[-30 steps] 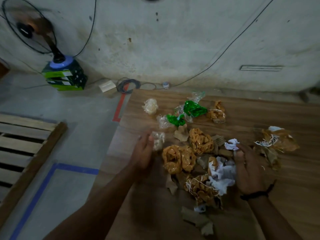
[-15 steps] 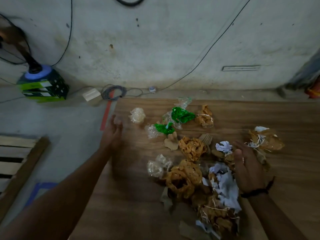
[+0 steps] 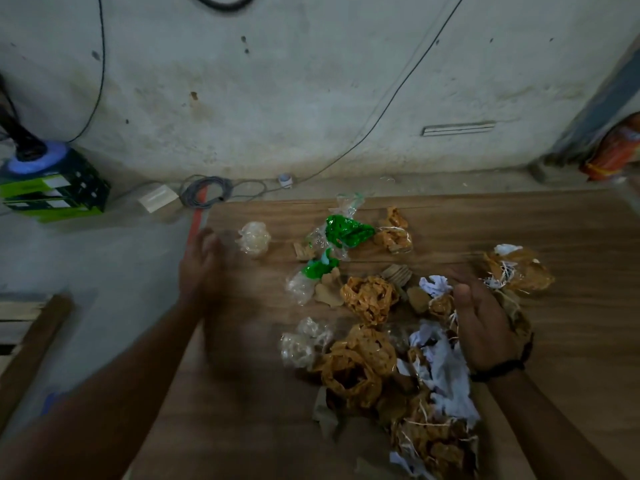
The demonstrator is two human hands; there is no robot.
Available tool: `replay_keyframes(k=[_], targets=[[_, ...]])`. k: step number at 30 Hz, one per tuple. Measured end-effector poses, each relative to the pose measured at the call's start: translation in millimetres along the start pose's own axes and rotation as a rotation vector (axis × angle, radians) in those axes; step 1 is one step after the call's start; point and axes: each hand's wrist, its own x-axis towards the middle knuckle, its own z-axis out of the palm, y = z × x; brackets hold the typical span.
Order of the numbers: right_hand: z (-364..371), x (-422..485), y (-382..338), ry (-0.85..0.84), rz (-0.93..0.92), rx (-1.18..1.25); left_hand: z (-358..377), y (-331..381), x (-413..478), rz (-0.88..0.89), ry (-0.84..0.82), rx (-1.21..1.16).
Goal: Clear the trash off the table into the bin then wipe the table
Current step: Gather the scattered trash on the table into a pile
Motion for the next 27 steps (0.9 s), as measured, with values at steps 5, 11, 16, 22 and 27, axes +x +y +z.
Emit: replay_keyframes(k=[5, 11, 16, 22, 27], targets=[[-1, -5, -4, -0.043, -0.012, -0.007, 13, 3, 42, 0.018, -0.279, -0.039], [-4, -5, -2, -0.061, -0.016, 0.023, 44, 20, -20, 0.175, -0.483, -0.243], [-12, -8, 11, -0.055, -0.024, 0.006, 47, 9, -40, 0.386, -0.438, -0.174], [-20, -11, 19, -0.066, -0.007, 0.013, 14, 0, 59, 0.136, -0.144, 0.111], [-16, -12, 17, -0.048, -0.023, 0.034, 32, 4, 56, 0.206, -0.362, 0.500]])
